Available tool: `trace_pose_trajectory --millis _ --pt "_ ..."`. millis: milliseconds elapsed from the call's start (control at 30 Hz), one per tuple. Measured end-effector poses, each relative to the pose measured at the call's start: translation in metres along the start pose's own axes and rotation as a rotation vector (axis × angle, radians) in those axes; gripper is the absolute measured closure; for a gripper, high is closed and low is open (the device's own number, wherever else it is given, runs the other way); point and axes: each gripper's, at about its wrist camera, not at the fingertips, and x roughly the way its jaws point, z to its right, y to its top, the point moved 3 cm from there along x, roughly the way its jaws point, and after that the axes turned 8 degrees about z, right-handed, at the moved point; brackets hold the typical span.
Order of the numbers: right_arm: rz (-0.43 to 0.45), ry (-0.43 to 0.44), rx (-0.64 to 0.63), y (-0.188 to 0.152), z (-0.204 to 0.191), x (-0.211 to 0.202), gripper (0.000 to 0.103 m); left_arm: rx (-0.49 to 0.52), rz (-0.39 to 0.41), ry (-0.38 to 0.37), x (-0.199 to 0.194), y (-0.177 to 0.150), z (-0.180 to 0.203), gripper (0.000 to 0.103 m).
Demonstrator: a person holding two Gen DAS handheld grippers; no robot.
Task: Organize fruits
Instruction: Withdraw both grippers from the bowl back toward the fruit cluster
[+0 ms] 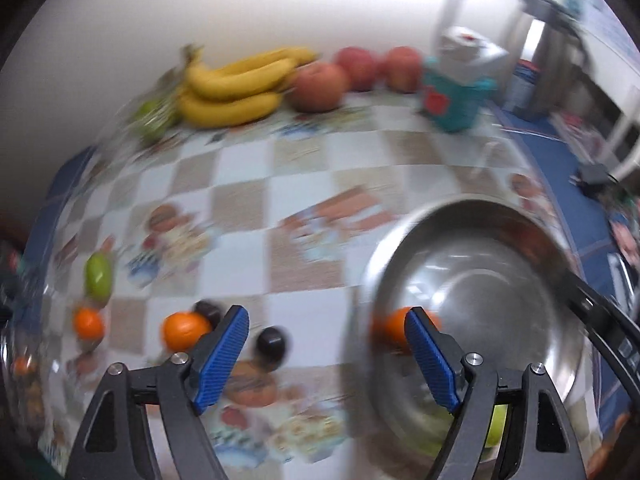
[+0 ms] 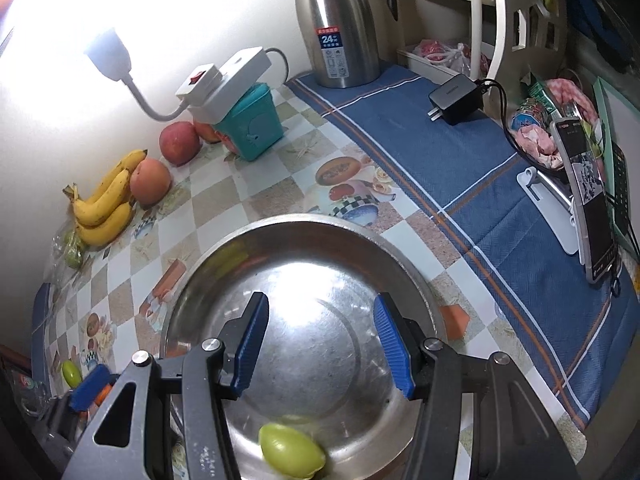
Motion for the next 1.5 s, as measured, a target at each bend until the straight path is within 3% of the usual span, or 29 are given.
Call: trace_pose_trajectory --millis 233,567,733,867,1000,1400,1500 --pt "-0.050 0.039 -0.029 -0.010 -0.016 -0.003 0.047 -0.103 -0.026 0.036 -0.011 0.002 -0.042 0.019" --pt "-0.082 0.102 -0.078 -0.019 -0.040 -0.011 0.047 -0.182 -0.077 0.042 -0.009 -0.005 -0.068 0.016" --pt "-0.108 0.088 -0.086 -0.023 -0.039 -0.003 0.047 -0.199 -0.115 0.058 -0.001 -0.013 -0.073 0.002" --pt "-0.124 0.071 -0.104 -0.027 -0.039 0.004 0.032 -0.197 -0.125 0.072 0.003 -0.016 -0.075 0.000" --pt "-0.138 0.060 -0.119 -0.030 -0.038 0.009 0.024 -0.189 -0.150 0.098 0.010 -0.021 -0.076 0.000" --pt "-0.148 0.051 -0.142 -0.034 -0.041 0.013 0.022 -0.175 -0.172 0.106 0.017 -0.027 -0.073 0.000" --pt "-0.140 0.049 -0.149 -0.034 -0.041 0.013 0.003 -0.167 -0.170 0.104 0.018 -0.027 -0.073 0.000"
